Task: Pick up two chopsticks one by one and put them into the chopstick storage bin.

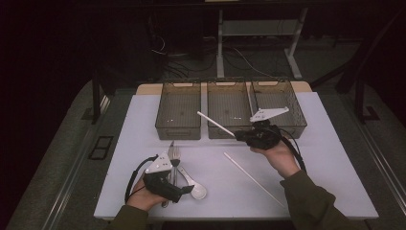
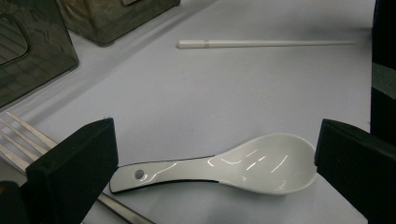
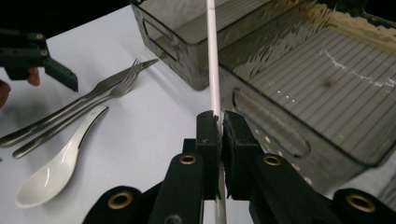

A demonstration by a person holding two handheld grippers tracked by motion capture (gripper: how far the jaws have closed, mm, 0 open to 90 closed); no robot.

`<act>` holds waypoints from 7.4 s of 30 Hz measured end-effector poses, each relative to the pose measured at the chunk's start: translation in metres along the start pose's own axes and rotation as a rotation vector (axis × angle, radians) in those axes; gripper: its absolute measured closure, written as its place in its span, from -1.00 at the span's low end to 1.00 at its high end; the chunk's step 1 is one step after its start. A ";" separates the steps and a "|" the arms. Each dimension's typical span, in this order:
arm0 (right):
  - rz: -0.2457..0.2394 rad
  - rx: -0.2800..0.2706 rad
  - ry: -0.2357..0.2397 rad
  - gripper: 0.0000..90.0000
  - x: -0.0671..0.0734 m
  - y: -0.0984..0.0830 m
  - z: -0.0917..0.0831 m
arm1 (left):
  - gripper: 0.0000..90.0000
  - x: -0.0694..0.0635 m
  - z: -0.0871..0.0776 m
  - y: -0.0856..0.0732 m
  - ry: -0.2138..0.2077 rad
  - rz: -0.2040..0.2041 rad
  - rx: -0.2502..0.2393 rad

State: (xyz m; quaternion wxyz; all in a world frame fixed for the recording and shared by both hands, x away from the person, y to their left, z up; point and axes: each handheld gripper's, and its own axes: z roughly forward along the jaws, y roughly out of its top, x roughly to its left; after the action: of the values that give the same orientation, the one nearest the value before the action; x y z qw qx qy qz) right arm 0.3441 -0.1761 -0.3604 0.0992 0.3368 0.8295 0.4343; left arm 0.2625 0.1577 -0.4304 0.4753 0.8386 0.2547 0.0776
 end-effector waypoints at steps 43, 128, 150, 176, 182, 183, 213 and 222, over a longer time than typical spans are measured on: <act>0.031 0.096 -0.078 0.90 0.002 0.108 0.113 | -1.00 -0.003 0.001 0.004 -0.026 0.015 -0.006; -0.047 -0.021 0.072 -0.27 0.002 0.044 0.021 | -1.00 0.001 0.001 0.001 -0.010 0.012 0.009; 0.006 0.015 0.002 -0.06 -0.005 -0.047 -0.026 | -1.00 0.002 0.002 0.001 0.000 0.013 0.018; 0.020 0.161 -0.003 0.59 0.017 -0.119 -0.039 | -1.00 0.000 0.002 0.000 0.008 0.019 0.032; 0.026 0.191 0.011 0.73 0.020 -0.124 -0.036 | -1.00 0.000 0.002 -0.001 0.010 0.018 0.032; 0.023 0.194 0.011 0.75 0.021 -0.124 -0.035 | -1.00 0.000 0.002 -0.001 0.010 0.018 0.032; -0.048 0.276 -0.051 0.90 0.030 -0.125 -0.028 | -1.00 0.000 0.001 -0.001 0.014 0.021 0.038; -0.018 0.242 -0.021 0.90 0.023 -0.121 -0.037 | -1.00 0.000 0.001 -0.001 0.015 0.020 0.034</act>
State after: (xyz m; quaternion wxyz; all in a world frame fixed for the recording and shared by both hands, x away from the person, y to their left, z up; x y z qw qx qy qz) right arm 0.2527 -0.2332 -0.4309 0.0707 0.3433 0.8777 0.3267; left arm 0.2627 0.1571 -0.4318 0.4583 0.8485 0.2509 0.0842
